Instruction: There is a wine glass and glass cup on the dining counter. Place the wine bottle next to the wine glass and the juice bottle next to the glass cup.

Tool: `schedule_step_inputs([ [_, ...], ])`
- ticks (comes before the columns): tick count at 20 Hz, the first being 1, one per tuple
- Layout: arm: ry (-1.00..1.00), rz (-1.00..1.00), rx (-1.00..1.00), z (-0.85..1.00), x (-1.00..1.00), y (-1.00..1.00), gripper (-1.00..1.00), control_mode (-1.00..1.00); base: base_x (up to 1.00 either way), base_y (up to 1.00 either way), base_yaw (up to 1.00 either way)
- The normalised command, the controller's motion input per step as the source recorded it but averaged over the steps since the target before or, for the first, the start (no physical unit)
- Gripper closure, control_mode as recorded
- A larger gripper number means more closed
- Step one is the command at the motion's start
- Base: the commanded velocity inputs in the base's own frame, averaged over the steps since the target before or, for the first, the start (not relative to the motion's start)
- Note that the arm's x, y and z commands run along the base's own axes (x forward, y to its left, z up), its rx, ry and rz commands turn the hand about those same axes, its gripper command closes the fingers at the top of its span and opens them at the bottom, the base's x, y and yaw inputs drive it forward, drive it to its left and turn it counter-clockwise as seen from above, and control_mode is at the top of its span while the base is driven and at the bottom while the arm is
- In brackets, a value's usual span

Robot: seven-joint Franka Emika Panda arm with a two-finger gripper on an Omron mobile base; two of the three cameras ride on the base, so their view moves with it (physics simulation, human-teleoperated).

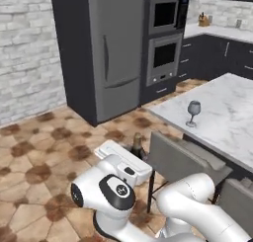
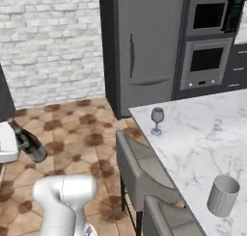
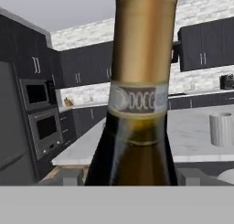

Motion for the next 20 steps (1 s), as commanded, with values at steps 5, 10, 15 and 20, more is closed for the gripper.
schedule_step_inputs([
  [5,0.0,0.0,0.0,0.0,0.0,0.0,1.0,1.0,0.51,0.35,-0.59],
  [10,0.0,0.0,0.0,0.0,0.0,0.0,1.0,1.0,0.48,0.34,-0.62],
  [15,0.0,0.0,0.0,0.0,0.0,0.0,1.0,1.0,0.48,0.35,-0.6],
  [20,0.0,0.0,0.0,0.0,0.0,0.0,1.0,1.0,0.45,0.31,-0.63],
])
